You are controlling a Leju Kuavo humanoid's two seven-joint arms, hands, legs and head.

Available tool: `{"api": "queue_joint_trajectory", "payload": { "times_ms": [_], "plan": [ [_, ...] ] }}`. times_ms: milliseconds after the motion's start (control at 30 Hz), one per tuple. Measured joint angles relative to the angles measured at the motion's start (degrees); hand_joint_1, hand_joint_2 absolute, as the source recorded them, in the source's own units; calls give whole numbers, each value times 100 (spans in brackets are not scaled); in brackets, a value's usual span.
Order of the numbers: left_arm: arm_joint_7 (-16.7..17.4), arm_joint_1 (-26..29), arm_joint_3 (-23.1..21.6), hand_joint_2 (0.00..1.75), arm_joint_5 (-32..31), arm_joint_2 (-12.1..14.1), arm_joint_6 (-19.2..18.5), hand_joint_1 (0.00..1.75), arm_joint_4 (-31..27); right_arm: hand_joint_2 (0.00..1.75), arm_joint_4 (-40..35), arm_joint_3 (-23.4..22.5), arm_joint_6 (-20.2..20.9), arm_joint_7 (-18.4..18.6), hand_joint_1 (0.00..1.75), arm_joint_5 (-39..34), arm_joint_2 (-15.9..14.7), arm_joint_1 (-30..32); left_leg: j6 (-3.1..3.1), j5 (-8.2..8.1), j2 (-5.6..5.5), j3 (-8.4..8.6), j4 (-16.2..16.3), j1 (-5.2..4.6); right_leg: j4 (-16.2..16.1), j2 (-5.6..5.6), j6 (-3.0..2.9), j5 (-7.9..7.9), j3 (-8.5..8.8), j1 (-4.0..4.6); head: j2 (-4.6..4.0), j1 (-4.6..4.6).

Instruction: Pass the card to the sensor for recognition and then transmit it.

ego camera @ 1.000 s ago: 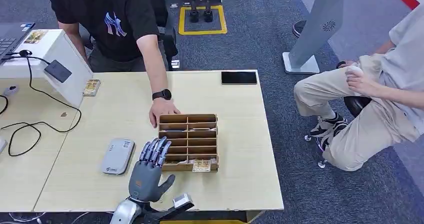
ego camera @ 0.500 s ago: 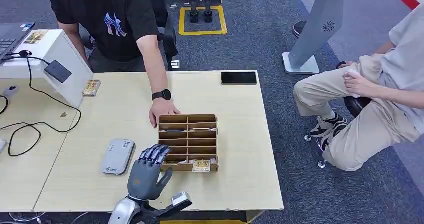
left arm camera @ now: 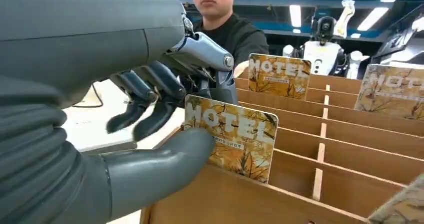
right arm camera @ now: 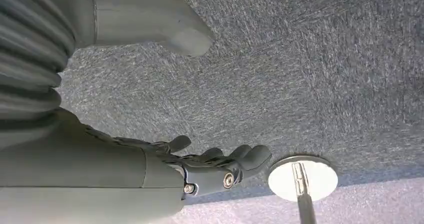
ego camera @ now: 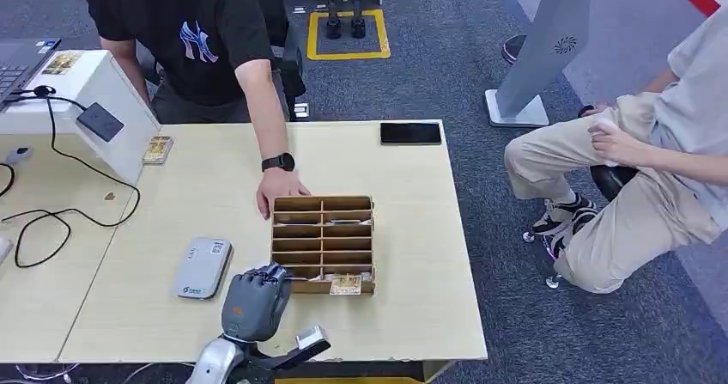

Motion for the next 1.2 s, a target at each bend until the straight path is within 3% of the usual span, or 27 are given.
{"api": "queue_joint_trajectory", "payload": {
  "times_ms": [733, 800, 833, 900, 933, 1067, 1200],
  "plan": [
    [105, -153, -260, 175, 306, 107, 9, 175, 201, 175, 48, 11, 0, 0, 0, -9, -4, -18, 2, 2, -1, 11, 0, 0, 0, -2, 0, 0, 13, 0, 0, 0],
    [-339, -71, -226, 175, 671, 81, 9, 175, 45, 175, 50, 11, 0, 4, 0, -13, -4, -16, 2, 2, -1, 11, 0, 0, 0, -1, 0, 0, 12, 0, 0, -2],
    [-725, -5, -131, 175, 1057, 24, 9, 175, -40, 175, 48, 11, 0, 9, 0, -20, -4, -15, 2, 2, 0, 10, 0, 0, 0, 0, 0, 0, 9, 0, 0, -2],
    [-1523, 140, 156, 175, 2300, -238, 9, 175, -282, 175, 26, 9, 0, 33, 0, -18, 0, -9, 2, 2, -2, 4, 2, -1, 0, -1, 0, 0, 5, -1, 0, 2],
    [-1642, 169, 219, 175, 2873, -333, 9, 175, -425, 175, -5, 2, 0, 70, 0, 9, 20, -9, 3, 2, -2, 1, 3, -1, 0, -2, 1, 1, 3, 0, 0, 2],
    [-1465, 111, 280, 175, 4486, -599, 0, 175, -1332, 175, -236, -85, 0, 188, 0, 142, 168, -9, 3, 2, -2, -1, 4, -1, 0, -2, 1, 1, 1, 0, 0, 9],
    [-1320, -69, 288, 175, 4695, -671, -2, 175, -2012, 175, -411, -197, 0, 203, 0, 245, 312, -15, 2, 2, -1, 1, 3, 0, 1, -1, 1, 1, 2, 1, 0, 2]
  ]
}}
